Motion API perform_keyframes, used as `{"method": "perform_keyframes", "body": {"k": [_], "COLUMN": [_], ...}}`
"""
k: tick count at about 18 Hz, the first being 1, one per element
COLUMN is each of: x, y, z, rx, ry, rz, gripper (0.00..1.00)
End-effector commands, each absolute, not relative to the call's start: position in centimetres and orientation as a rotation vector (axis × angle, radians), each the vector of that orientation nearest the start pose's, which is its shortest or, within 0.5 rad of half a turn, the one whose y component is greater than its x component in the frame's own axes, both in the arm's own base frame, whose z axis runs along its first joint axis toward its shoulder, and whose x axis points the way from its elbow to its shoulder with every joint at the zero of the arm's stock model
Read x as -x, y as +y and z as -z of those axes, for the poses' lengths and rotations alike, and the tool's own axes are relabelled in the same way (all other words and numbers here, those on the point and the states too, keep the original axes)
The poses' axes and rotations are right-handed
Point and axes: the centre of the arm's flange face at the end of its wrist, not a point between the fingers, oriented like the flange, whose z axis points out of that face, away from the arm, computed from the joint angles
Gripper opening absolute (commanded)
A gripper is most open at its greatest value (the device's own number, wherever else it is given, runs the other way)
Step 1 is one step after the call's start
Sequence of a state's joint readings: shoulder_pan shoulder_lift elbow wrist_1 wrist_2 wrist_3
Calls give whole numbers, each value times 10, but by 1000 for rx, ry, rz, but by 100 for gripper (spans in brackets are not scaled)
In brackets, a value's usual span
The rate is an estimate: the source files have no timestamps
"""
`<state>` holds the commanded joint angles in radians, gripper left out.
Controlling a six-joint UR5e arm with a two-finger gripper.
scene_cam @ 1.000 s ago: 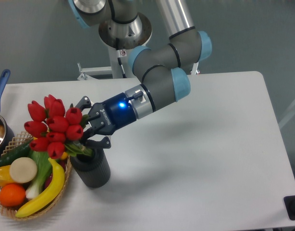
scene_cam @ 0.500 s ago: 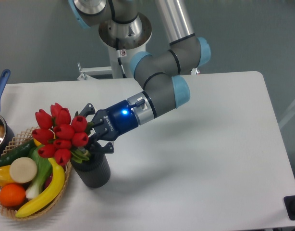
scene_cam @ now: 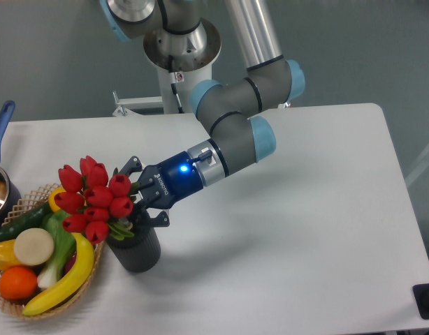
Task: Insert the flowers into the vase
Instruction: 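Tilt the tulip bunch upright and push stems deeper into the vase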
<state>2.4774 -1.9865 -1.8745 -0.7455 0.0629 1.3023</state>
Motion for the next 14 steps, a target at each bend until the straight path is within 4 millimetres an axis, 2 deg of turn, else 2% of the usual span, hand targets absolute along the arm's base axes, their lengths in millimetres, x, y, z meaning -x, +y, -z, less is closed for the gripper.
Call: {"method": "perform_keyframes", "body": {"k": [2, 4, 5, 6, 7, 14], "x": [303, 303, 303, 302, 302, 308], "y": [532, 533, 533, 532, 532, 527], "z": [-297, -296, -296, -296, -296, -294], "rx": [1619, 1619, 1620, 1620, 1620, 1628], "ry": [411, 411, 409, 410, 410, 394], "rz": [624, 624, 626, 626, 626, 619], "gripper": [43, 52, 53, 57, 69, 76]}}
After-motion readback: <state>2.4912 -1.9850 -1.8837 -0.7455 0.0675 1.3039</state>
